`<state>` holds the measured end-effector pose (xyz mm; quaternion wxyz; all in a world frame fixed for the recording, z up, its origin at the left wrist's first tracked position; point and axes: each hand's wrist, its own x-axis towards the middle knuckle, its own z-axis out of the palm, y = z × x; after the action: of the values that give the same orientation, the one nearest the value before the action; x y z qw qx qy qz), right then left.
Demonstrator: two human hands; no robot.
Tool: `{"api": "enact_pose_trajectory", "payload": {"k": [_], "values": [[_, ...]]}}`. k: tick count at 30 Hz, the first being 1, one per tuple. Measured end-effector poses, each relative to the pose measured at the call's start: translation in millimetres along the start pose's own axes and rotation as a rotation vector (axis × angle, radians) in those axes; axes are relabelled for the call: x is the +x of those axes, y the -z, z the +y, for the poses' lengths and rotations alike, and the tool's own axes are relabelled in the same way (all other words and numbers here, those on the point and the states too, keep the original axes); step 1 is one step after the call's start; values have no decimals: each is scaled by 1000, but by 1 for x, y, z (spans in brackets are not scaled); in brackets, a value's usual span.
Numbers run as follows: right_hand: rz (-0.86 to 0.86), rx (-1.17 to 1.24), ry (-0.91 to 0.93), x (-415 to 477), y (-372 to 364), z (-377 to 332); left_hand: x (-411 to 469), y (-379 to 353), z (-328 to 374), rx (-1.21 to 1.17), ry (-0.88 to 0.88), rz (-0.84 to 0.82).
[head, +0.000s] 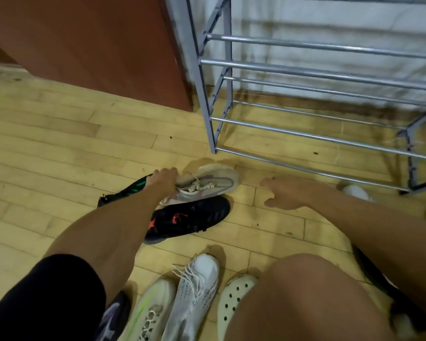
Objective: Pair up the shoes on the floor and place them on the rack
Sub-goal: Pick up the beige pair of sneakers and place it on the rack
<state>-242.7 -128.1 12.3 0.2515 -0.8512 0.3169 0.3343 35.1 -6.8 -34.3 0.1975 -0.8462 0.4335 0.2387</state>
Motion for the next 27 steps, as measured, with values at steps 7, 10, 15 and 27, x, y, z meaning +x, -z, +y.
{"api": "enact_pose_trajectory", "payload": {"k": [7, 10, 15, 27], "values": [[32, -80, -43, -96, 36, 7, -92, 80, 40, -61, -190, 43], [107, -9, -41, -152, 47, 9, -143, 114, 73, -88, -333, 96], [259, 595, -84, -238, 33, 38, -232, 150, 148, -102, -531, 156], [923, 1667, -213, -362, -98, 139, -370, 104, 346, -527, -548, -287]]}}
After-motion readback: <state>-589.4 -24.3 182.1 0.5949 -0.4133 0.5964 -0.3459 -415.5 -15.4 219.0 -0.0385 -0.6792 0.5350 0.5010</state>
